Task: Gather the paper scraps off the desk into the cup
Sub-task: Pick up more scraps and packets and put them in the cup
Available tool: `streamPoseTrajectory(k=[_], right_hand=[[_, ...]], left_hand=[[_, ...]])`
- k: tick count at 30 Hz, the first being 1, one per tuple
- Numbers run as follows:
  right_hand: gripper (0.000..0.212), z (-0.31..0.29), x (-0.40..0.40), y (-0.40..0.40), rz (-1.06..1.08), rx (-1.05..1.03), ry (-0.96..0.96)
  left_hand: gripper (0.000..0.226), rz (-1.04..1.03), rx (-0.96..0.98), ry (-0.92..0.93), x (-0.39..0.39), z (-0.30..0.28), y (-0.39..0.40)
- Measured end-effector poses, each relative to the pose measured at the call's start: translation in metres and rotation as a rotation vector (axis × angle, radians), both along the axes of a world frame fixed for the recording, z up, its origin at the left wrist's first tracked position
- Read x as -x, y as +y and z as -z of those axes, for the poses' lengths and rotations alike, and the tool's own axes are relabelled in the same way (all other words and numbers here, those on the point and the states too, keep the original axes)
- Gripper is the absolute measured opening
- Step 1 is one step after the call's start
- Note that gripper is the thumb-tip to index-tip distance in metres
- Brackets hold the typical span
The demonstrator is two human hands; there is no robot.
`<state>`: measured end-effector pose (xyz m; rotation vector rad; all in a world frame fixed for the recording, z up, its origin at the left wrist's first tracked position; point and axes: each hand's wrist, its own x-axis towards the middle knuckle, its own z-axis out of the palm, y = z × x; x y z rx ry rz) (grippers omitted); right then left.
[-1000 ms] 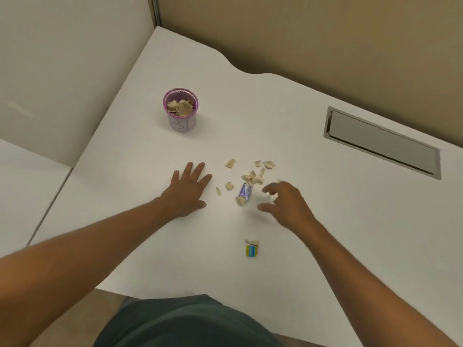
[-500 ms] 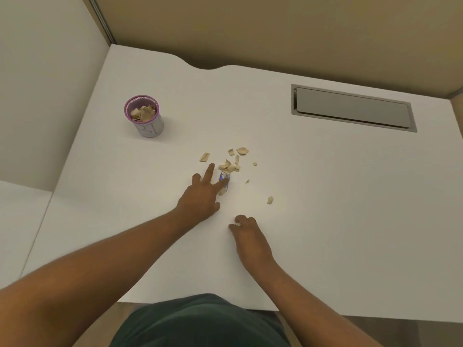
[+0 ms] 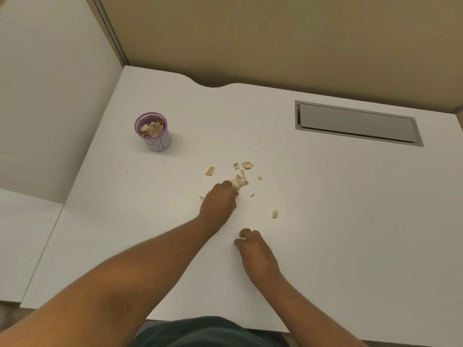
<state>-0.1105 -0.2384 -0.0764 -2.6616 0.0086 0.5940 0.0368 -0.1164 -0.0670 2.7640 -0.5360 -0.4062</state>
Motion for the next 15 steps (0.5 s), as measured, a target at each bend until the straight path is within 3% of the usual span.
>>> streamPoseTrajectory(k=[3, 6, 9, 12, 15], right_hand=[[0.035, 0.005, 0.001, -0.002, 0.005, -0.043, -0.018], [0.028, 0.009, 0.001, -0.003, 0.010, -0.062, -0.038], [0.022, 0.011, 0.003, -0.003, -0.023, -0.068, -0.044], [0.020, 0.008, 0.002, -0.002, 0.008, -0.054, -0.077], [0.021, 0.006, -0.001, -0.001, 0.005, 0.005, -0.057]], left_hand=[[0.028, -0.215, 0.324, 0.058, -0.007, -0.015, 0.016], [0.026, -0.373, 0.475, -0.096, -0.032, -0.043, 0.049], [0.033, -0.494, 0.530, -0.283, -0.078, -0.068, 0.096], [0.050, -0.655, 0.502, -0.242, -0.123, -0.085, 0.138], [0.035, -0.652, 0.352, -0.187, -0.153, -0.086, 0.162]])
